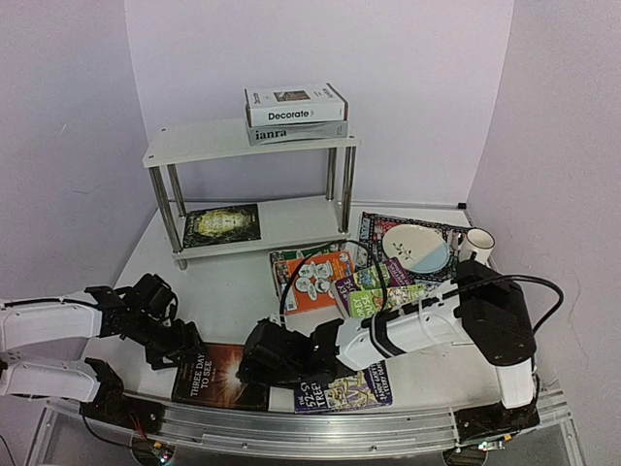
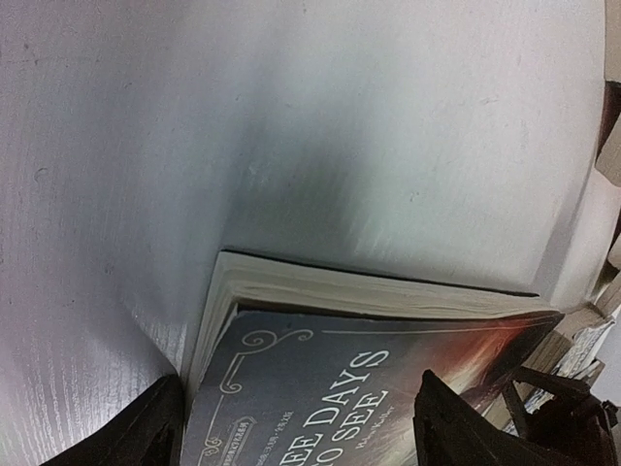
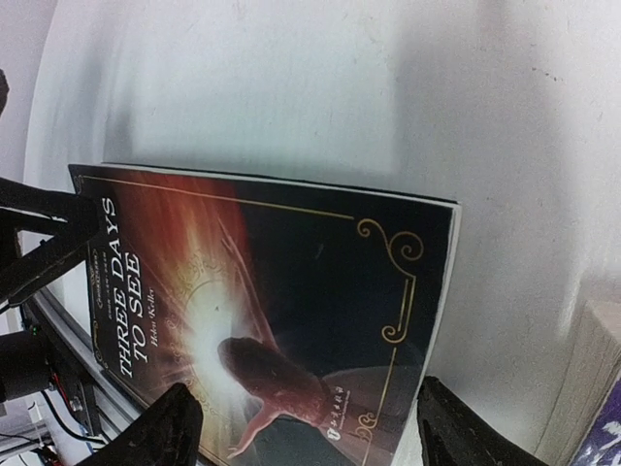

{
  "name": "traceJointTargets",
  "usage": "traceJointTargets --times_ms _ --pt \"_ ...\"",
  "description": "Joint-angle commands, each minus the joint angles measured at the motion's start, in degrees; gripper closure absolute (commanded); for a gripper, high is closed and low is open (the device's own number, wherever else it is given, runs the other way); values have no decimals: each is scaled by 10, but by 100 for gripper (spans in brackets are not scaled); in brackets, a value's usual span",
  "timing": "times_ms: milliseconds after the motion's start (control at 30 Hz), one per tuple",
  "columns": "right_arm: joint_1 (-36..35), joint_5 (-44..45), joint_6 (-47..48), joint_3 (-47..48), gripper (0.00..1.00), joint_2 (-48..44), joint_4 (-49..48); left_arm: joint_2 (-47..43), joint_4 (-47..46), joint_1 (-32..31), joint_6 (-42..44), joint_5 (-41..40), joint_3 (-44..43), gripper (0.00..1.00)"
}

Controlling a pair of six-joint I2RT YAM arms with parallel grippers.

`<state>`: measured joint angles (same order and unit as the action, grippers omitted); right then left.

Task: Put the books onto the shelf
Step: Move the book to the center of the board, then adjust the book at the center of the board.

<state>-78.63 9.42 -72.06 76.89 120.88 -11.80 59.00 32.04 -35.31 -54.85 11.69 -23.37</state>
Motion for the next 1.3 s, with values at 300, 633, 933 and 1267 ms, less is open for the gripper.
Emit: traceJointTargets --times_ms 300,633,933,1267 --pt "79 -21 69 4 24 -5 -7 18 -151 0 -73 -26 -6 18" --pt "90 -69 105 40 24 -1 -7 74 -156 30 -30 -14 -49 17" --pt "68 -47 131 43 23 -29 -3 47 -159 31 -27 15 -41 18" --pt "23 5 143 42 23 -79 44 39 -180 30 -4 98 -37 21"
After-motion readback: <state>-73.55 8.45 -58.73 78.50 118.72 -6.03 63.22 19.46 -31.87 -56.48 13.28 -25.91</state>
